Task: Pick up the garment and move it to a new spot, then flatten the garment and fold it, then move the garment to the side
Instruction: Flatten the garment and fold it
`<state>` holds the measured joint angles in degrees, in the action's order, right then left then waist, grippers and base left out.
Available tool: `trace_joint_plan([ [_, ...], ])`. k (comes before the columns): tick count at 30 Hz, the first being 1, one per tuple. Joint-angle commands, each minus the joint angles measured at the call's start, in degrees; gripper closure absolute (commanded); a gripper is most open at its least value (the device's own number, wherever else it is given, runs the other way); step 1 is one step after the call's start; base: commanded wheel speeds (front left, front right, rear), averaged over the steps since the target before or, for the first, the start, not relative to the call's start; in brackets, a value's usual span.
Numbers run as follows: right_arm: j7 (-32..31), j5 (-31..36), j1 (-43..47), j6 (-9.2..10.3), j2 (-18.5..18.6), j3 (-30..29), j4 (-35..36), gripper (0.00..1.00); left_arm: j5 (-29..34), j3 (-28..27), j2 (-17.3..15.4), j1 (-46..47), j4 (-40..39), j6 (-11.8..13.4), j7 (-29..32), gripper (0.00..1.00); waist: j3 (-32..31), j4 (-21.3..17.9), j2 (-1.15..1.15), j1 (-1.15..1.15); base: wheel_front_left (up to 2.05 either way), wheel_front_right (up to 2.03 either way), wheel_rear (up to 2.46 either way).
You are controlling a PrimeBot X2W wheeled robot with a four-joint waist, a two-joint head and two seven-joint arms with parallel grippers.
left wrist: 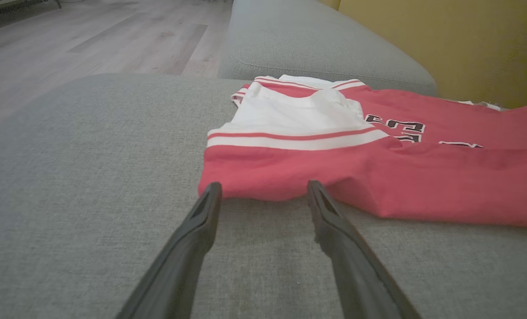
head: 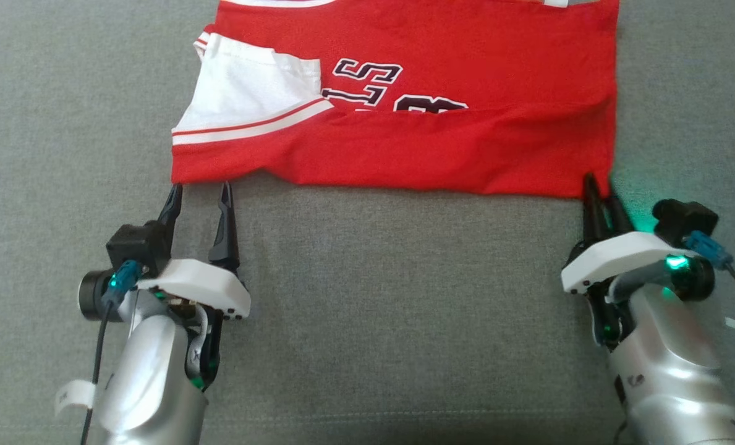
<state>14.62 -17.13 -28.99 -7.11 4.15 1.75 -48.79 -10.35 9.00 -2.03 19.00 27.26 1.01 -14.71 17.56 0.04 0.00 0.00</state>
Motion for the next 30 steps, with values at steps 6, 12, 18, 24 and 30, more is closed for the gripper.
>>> trace_joint_plan([
  [6,0.1,-1.4,-1.7,-0.37,-0.5,2.9,-0.2,1.00,-0.9,-2.0,-0.9,0.7,-1.2,-0.2,-0.3,0.00,-0.2,-0.2,0.00,0.00,0.00,0.00,0.00],
  [12,0.3,-1.1,-2.2,-0.37,2.1,1.5,0.7,1.00,-2.0,-1.8,-0.9,0.5,-0.6,-1.3,-0.3,0.00,-0.6,-0.8,0.00,0.00,0.00,0.00,0.00],
  [18,0.4,0.0,-2.9,-0.37,4.0,0.7,1.2,1.00,-3.9,-1.3,-0.9,0.1,0.1,-2.7,-0.3,0.00,-0.9,-1.3,0.00,0.00,0.00,0.00,0.00],
  [24,0.4,0.9,-2.9,-0.37,4.7,-0.2,1.4,1.00,-7.8,-0.3,-0.9,-0.6,-0.6,-4.7,-0.3,0.00,-1.2,-1.6,0.00,0.00,0.00,0.00,0.00],
  [30,0.4,1.6,-2.7,-0.37,3.8,0.0,1.9,1.00,-12.6,-0.6,-0.9,-0.3,0.3,-5.1,-0.3,0.00,-0.9,-2.3,0.00,0.00,0.00,0.00,0.00],
])
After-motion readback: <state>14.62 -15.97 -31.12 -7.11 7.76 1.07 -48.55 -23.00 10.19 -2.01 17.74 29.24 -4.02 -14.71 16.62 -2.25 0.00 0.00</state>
